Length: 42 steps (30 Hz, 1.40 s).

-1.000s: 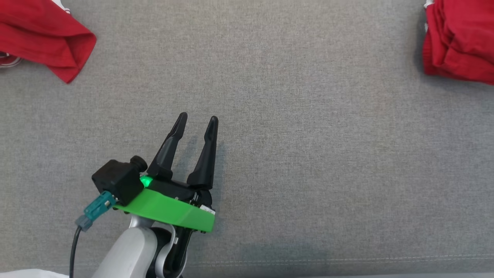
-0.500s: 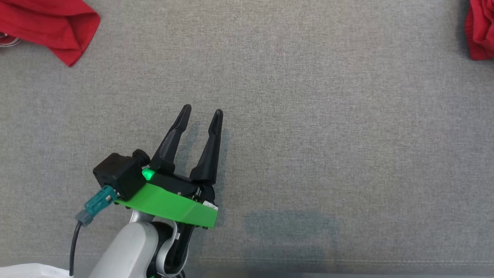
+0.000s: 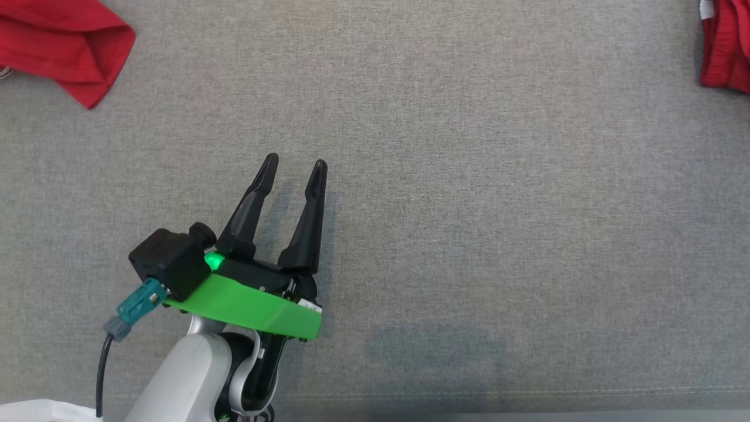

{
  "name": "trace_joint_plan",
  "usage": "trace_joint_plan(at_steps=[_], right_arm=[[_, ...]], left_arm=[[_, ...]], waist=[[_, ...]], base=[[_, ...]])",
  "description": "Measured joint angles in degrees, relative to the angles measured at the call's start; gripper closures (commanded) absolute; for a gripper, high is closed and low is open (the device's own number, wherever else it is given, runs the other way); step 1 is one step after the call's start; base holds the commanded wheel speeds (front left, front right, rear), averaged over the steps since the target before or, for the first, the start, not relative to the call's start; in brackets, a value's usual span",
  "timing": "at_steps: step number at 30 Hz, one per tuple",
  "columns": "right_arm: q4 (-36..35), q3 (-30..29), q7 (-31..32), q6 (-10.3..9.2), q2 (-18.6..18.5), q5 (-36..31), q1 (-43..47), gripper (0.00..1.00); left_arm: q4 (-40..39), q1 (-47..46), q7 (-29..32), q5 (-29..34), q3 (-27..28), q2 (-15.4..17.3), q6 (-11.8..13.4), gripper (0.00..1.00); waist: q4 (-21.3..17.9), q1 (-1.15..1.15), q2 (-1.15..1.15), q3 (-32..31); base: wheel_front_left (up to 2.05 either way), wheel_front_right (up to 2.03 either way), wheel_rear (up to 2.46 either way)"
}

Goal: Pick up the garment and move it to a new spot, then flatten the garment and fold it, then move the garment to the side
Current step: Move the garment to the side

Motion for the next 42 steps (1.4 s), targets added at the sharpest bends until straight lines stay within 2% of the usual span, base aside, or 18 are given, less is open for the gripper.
trace_joint_plan(at_steps=[5,9,15,20,25,29,42], right_arm=[[-1.20,0.34,-2.89,-1.46,2.66,-0.36,0.54,0.00],[-3.14,0.12,-6.26,-1.76,4.45,-0.75,0.20,0.00],[-6.19,-0.88,-11.28,-1.75,4.85,-0.73,-1.22,0.00],[-8.59,-2.61,-12.77,-1.75,6.72,0.35,-0.35,0.00],[-11.51,-4.53,-12.90,-1.14,9.72,2.57,3.62,0.00],[-15.10,-7.65,-12.87,-1.38,12.73,5.06,7.80,0.00],[-31.79,-15.25,-12.83,-2.42,17.85,2.44,23.08,0.00]], left_arm=[[0.43,-0.01,-0.07,-0.02,0.26,0.02,0.00,0.00],[1.56,-0.04,-0.15,-0.11,0.31,-0.01,0.00,0.00],[3.79,-0.09,-0.73,-0.63,1.21,-0.16,-0.07,0.00],[5.69,-0.08,-1.68,-1.31,2.35,-0.47,-0.08,0.00],[7.73,0.12,-2.68,-1.53,4.65,-0.59,-0.08,0.00],[9.29,1.05,-3.23,-1.52,6.51,-0.58,-0.08,0.00],[12.85,8.92,-4.17,1.70,11.29,-0.58,0.51,0.00]], waist=[[-1.50,0.00,0.00,-1.01],[-2.72,0.00,0.00,-2.42],[-4.62,0.00,0.00,-5.48],[-6.12,0.00,0.00,-8.80],[-7.45,0.00,0.00,-12.46],[-8.30,0.00,0.00,-15.52],[-9.41,0.00,0.00,-24.33]], base=[[0.00,0.00,0.00],[0.00,0.00,0.00],[0.00,0.00,0.00],[0.00,0.00,0.00],[0.00,0.00,0.00],[0.00,0.00,0.00],[0.00,0.00,0.00]])
